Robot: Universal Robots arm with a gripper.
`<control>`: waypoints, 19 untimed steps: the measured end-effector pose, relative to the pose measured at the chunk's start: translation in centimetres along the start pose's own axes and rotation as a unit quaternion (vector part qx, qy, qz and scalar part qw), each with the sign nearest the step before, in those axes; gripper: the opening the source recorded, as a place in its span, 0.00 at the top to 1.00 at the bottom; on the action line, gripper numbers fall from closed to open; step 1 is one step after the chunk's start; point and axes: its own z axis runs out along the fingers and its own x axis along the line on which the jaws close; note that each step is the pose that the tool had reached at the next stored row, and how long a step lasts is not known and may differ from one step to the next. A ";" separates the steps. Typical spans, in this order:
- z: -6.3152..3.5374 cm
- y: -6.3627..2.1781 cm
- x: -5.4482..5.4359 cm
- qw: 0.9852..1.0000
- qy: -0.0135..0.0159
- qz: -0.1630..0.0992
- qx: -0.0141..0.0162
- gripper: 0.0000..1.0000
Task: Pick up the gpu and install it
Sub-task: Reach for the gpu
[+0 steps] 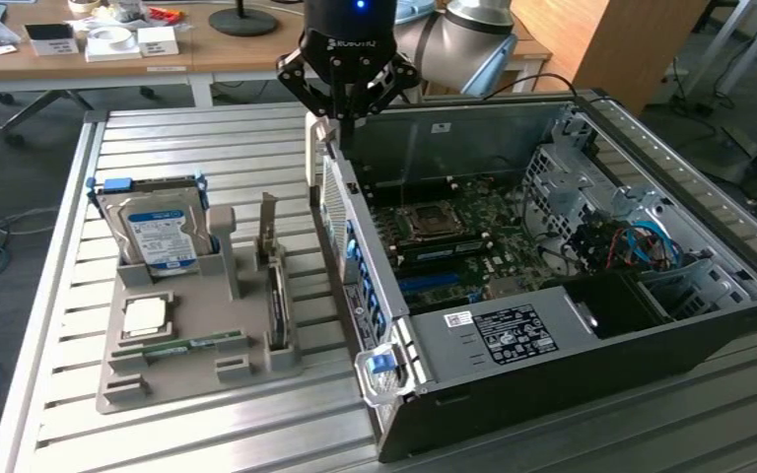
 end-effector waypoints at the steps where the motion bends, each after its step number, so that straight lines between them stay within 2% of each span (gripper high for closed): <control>1: 0.00 0.00 0.0 1.000 0.000 0.000 0.000 0.89; 19: -0.01 -0.04 0.6 1.000 0.000 0.000 0.000 0.89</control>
